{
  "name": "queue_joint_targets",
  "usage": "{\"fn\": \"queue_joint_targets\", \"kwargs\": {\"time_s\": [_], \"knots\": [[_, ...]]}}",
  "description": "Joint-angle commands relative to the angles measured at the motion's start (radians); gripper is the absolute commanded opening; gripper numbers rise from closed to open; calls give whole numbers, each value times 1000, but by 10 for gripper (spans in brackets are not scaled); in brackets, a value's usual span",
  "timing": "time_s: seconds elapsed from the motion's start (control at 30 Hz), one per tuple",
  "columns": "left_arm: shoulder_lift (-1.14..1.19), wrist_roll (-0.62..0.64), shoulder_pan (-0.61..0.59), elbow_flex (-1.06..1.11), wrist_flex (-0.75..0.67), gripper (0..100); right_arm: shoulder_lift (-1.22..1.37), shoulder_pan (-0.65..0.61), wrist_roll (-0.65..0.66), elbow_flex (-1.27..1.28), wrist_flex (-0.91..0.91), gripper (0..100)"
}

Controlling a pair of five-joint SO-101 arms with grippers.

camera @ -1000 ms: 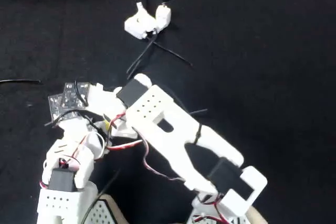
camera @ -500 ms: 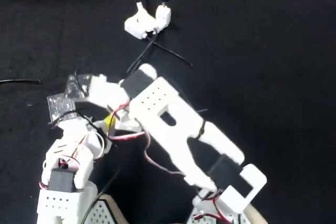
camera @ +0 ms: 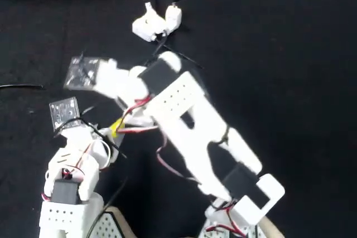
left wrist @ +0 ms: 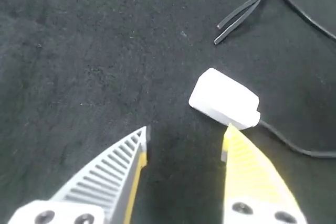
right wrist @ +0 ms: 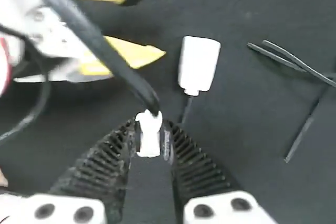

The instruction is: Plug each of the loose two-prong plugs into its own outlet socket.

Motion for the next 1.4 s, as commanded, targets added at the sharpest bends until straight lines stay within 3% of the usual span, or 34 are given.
{"fn": "queue_joint_targets", "kwargs": {"time_s": [0.0,0.4,0.73,1.13,1.37], "knots": [[-8,3,1,-5,-14,234,-12,100,-8,-104,-21,12],[-8,2,71,-2,25,234,-2,-3,-150,-67,-284,12],[-8,2,67,-2,23,234,-5,219,-149,-62,-224,12],[-8,-3,67,1,28,234,-10,338,-160,-41,-213,12],[-8,0,28,16,21,234,-5,364,-400,-82,-213,12]]}}
